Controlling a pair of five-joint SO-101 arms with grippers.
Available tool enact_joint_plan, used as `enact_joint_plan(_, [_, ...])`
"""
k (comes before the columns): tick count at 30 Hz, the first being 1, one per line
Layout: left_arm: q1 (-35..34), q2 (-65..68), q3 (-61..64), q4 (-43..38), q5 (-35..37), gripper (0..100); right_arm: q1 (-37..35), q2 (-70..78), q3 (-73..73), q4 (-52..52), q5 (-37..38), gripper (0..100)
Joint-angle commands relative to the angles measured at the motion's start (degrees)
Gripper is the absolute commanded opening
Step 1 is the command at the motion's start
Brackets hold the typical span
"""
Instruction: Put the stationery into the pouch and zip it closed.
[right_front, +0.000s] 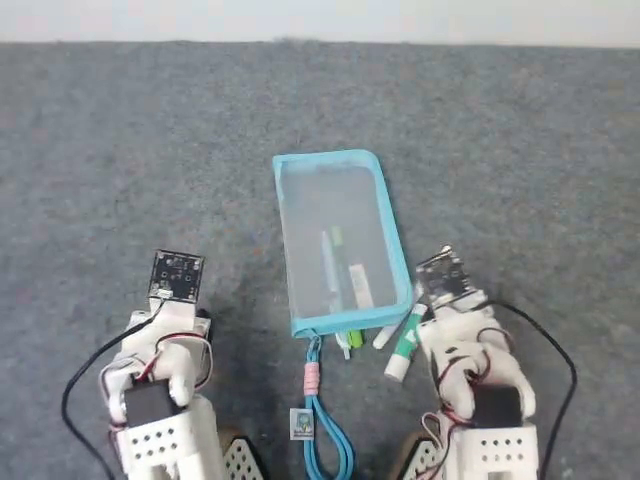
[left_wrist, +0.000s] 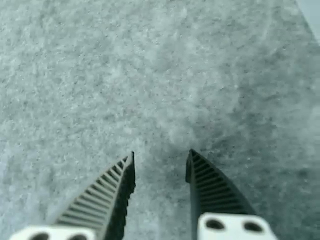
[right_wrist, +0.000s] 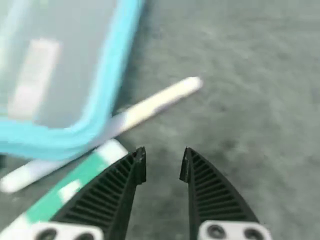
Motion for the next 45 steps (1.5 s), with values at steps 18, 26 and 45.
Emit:
enact_joint_plan(18, [-0.79, -0.97, -0.57, -2.37, -0.7, 16, -11.65, 52.35, -39.47, 9.63, -9.05, 12.3])
enact_joint_plan(26, [-0.79, -0.97, -0.57, -2.37, -0.7, 16, -19.82, 76.18, -45.36, 8.48, -19.69, 20.2])
enact_joint_plan(45, [-0.79, -0.88, -0.57, -2.37, -0.7, 16, -13.85, 94.46, -46.86, -1.36, -27.87, 6.3])
